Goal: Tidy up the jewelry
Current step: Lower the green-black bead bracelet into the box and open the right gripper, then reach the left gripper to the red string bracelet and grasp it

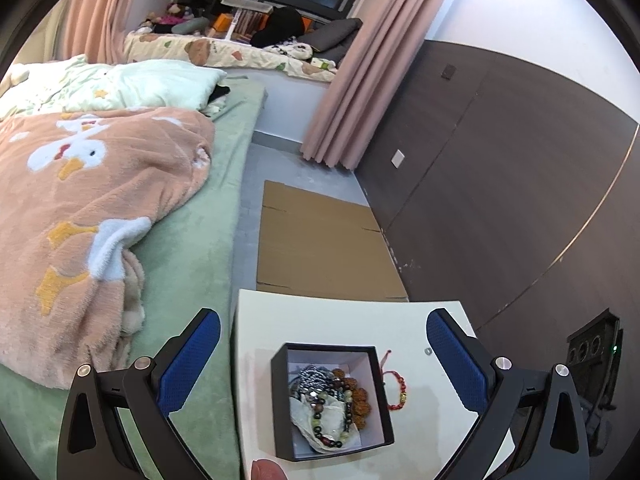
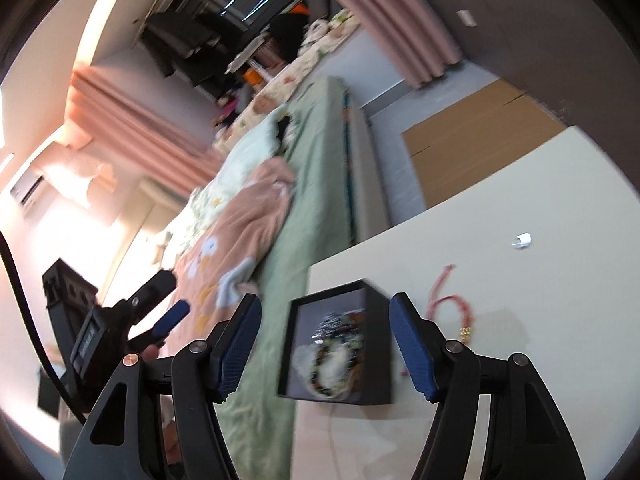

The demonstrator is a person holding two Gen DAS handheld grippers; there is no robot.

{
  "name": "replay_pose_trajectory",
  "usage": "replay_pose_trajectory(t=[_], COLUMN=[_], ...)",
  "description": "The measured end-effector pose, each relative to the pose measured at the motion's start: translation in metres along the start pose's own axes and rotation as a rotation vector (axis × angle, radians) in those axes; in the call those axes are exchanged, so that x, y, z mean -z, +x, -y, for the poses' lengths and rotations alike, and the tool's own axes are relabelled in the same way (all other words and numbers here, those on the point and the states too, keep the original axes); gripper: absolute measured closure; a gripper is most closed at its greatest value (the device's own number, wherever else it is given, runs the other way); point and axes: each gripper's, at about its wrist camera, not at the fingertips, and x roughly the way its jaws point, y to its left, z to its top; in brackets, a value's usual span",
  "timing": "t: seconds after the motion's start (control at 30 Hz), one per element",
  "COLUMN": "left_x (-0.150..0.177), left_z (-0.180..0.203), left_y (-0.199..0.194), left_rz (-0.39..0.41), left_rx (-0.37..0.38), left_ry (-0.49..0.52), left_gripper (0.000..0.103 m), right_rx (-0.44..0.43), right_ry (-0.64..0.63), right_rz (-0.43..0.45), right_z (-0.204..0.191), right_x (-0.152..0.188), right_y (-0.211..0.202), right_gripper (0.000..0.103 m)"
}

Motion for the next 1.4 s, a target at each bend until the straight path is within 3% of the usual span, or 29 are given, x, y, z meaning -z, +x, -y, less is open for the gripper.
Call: replay_pose_trajectory(t=[0.3, 0.43, 0.53, 0.73, 0.9, 1.1, 1.23, 1.33, 1.4], left_x=[0.013, 0.024, 0.034, 0.052, 0.068, 0.083, 0.095, 0.103, 0.109], left_z=[0.039, 0.062, 0.078, 0.097, 0.111, 0.126, 0.130, 0.133, 0.137], left_y=[0.017, 0.029, 0.041, 0.067, 0.087, 0.112, 0.133, 0.146, 0.151], left_rz=[-0.048, -0.086, -0.121, -0.212, -0.270, -0.345, -0.411, -0.442, -0.437], left_rx=[0.009, 0.031, 0.049, 0.073, 0.060, 0.055, 0.031, 0.010, -0.021], left_ry=[0.060, 0.121, 0.154, 0.197, 0.234, 0.279, 0.309, 0.334, 0.368], left_gripper=[0.000, 0.000, 0.001, 0.020, 0.033, 0.042, 0.054, 0.064, 0.066], right_rx=[0.104, 0.221, 0.238, 0.358, 0.407, 0.411, 0.491, 0.477, 0.476], right_ry=[0.071, 0.075, 0.102, 0.130, 0.156, 0.169, 0.153, 0.172, 0.172], right_rz=[0.024, 0.054, 0.047, 0.014, 0.014, -0.010, -0.016, -0.021, -0.026], right_z=[0.036, 0.049, 0.062, 0.083, 0.096, 0.110, 0.116, 0.123, 0.124], right_x=[-0.009, -0.015, -0.018, -0.021, -0.026, -0.030, -0.033, -0.036, -0.038], right_y=[-0.028, -0.043, -0.052, -0.057, -0.067, -0.073, -0.075, -0.077, -0.077], right_gripper=[0.036, 0.036, 0.036, 0.036, 0.036, 0.036, 0.036, 0.036, 0.036])
